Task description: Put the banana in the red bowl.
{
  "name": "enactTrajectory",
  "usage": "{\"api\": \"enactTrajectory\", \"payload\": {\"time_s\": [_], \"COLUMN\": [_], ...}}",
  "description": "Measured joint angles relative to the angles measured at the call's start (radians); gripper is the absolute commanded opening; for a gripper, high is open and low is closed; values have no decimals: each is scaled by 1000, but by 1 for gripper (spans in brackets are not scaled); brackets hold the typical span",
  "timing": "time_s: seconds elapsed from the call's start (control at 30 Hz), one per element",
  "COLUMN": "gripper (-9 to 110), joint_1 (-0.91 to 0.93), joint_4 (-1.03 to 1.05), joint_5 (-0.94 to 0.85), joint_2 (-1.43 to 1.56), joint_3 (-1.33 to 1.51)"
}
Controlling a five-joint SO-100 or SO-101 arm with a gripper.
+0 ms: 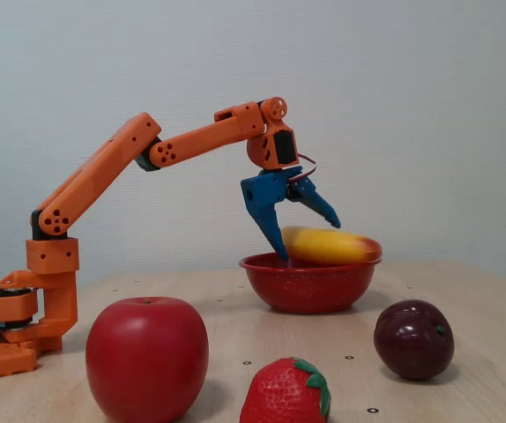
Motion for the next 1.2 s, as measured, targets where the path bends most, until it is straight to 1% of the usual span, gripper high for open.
{"api": "enactTrajectory", "payload": {"time_s": [0.07,0.1,0.13,0.17,0.23,0.3,0.33,0.47,0.63,0.87,1.03,1.2], "gripper": [60,58,52,42,24,3,0,0,0,0,0,0], "joint_1": [-8,-8,-8,-5,-8,-11,-11,-9,-101,-201,-324,-339], "joint_4": [0,0,0,0,-2,-2,0,0,-37,-189,-359,-489], "joint_5": [0,0,0,0,0,-12,-28,-51,-84,-158,-184,-199], "joint_2": [0,-2,-2,-2,9,37,63,253,486,971,1313,1592], "joint_3": [0,-9,-21,-35,-52,-52,-51,44,302,816,1284,1680]}}
